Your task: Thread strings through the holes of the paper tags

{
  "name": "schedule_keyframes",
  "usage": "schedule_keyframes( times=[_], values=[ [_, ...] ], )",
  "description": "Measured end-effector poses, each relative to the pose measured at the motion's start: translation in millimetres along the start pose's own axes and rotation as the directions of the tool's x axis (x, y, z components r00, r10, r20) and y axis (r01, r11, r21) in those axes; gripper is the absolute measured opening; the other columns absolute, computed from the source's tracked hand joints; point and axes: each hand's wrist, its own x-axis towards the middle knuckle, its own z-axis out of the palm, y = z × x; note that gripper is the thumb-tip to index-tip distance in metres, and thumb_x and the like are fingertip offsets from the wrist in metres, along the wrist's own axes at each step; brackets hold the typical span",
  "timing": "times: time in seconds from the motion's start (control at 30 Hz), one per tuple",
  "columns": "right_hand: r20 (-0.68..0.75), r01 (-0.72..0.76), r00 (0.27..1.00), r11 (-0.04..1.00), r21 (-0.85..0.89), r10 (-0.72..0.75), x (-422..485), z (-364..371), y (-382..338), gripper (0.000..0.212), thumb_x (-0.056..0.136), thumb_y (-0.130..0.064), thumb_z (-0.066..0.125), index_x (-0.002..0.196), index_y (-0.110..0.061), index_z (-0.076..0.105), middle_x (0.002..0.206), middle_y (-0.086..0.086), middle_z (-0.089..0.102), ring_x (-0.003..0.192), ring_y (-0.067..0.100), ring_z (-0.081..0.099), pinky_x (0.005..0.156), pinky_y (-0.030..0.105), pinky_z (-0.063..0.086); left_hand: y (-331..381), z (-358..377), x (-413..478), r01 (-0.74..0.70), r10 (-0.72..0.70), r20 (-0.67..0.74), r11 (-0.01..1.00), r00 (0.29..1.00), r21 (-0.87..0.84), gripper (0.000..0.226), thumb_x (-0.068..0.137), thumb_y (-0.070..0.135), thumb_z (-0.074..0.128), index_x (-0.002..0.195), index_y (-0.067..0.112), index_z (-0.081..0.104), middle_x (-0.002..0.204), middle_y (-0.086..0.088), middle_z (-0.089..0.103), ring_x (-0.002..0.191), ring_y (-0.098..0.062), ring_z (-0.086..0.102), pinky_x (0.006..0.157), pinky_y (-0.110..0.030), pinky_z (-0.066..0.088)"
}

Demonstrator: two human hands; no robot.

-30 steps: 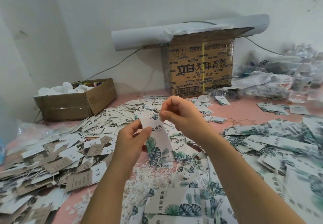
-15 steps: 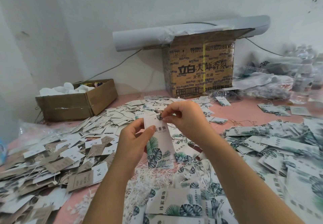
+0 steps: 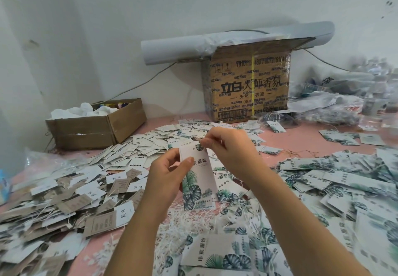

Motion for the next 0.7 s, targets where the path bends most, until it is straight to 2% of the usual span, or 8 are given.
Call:
schedule_keyframes(
  times=[0.1, 0.2, 0.27, 0.37, 0.47, 0.7],
  values=[
    [0.041, -0.029, 0.999, 0.991, 0.129, 0.024, -0.3, -0.4, -0.1, 0.014, 0.091, -0.021, 0.057, 0.081, -0.015, 0.065, 0.057, -0.011, 0.056, 0.050, 0.002, 0.047, 0.053, 0.026, 0.042, -0.8, -0.1, -0.3, 0.000, 0.000, -0.002, 1.000, 1.000, 0.024, 0.016, 0.090, 0.015, 0.059, 0.082, 0.025, 0.068, 0.081, 0.000, 0.072, 0.066, -0.012, 0.069, 0.053, -0.031, 0.051],
    [0.050, -0.049, 0.998, 0.929, 0.368, 0.033, 0.2, -1.4, -1.8, 0.011, 0.087, -0.004, 0.060, 0.084, -0.011, 0.068, 0.061, -0.012, 0.060, 0.054, -0.005, 0.055, 0.059, 0.014, 0.046, -1.0, -0.3, 0.0, -0.001, 0.001, -0.004, 0.999, 1.000, 0.033, 0.016, 0.090, 0.015, 0.059, 0.083, 0.026, 0.068, 0.081, 0.001, 0.072, 0.066, -0.013, 0.069, 0.052, -0.030, 0.051],
    [0.053, -0.054, 0.998, 0.885, 0.462, 0.033, 0.5, -1.6, -2.5, 0.016, 0.085, 0.002, 0.060, 0.085, -0.011, 0.069, 0.062, -0.014, 0.061, 0.054, -0.006, 0.056, 0.056, 0.008, 0.043, -0.6, -0.1, -0.1, 0.007, -0.007, -0.005, 1.000, 1.000, 0.020, 0.015, 0.090, 0.015, 0.059, 0.085, 0.025, 0.068, 0.080, 0.002, 0.072, 0.067, -0.013, 0.069, 0.051, -0.028, 0.052],
    [0.096, -0.106, 0.993, 0.832, 0.544, 0.064, -0.2, -0.1, -2.9, 0.023, 0.085, 0.006, 0.057, 0.081, -0.014, 0.067, 0.051, -0.012, 0.058, 0.043, -0.002, 0.048, 0.045, 0.010, 0.038, 0.1, 0.0, -0.5, 0.013, -0.013, -0.004, 1.000, 1.000, 0.001, 0.014, 0.090, 0.014, 0.059, 0.085, 0.024, 0.067, 0.079, 0.002, 0.072, 0.066, -0.012, 0.069, 0.049, -0.025, 0.054],
    [0.148, -0.185, 0.982, 0.756, 0.628, 0.117, -1.0, 0.9, -2.0, 0.024, 0.086, 0.009, 0.055, 0.079, -0.011, 0.066, 0.049, -0.007, 0.059, 0.039, 0.004, 0.048, 0.039, 0.014, 0.037, 0.1, -0.2, -0.6, 0.008, -0.008, -0.002, 1.000, 1.000, -0.008, 0.014, 0.090, 0.013, 0.059, 0.085, 0.022, 0.068, 0.078, 0.001, 0.072, 0.064, -0.012, 0.068, 0.046, -0.022, 0.050],
    [0.170, -0.226, 0.974, 0.647, 0.728, 0.150, -1.2, -2.9, -0.7, 0.025, 0.078, 0.013, 0.062, 0.077, -0.011, 0.070, 0.059, -0.004, 0.066, 0.053, 0.007, 0.058, 0.056, 0.015, 0.048, -0.8, -0.5, 0.1, 0.016, -0.016, -0.003, 1.000, 1.000, 0.006, 0.014, 0.090, 0.015, 0.059, 0.087, 0.025, 0.067, 0.080, 0.004, 0.073, 0.068, -0.011, 0.070, 0.049, -0.023, 0.053]
  ],
)
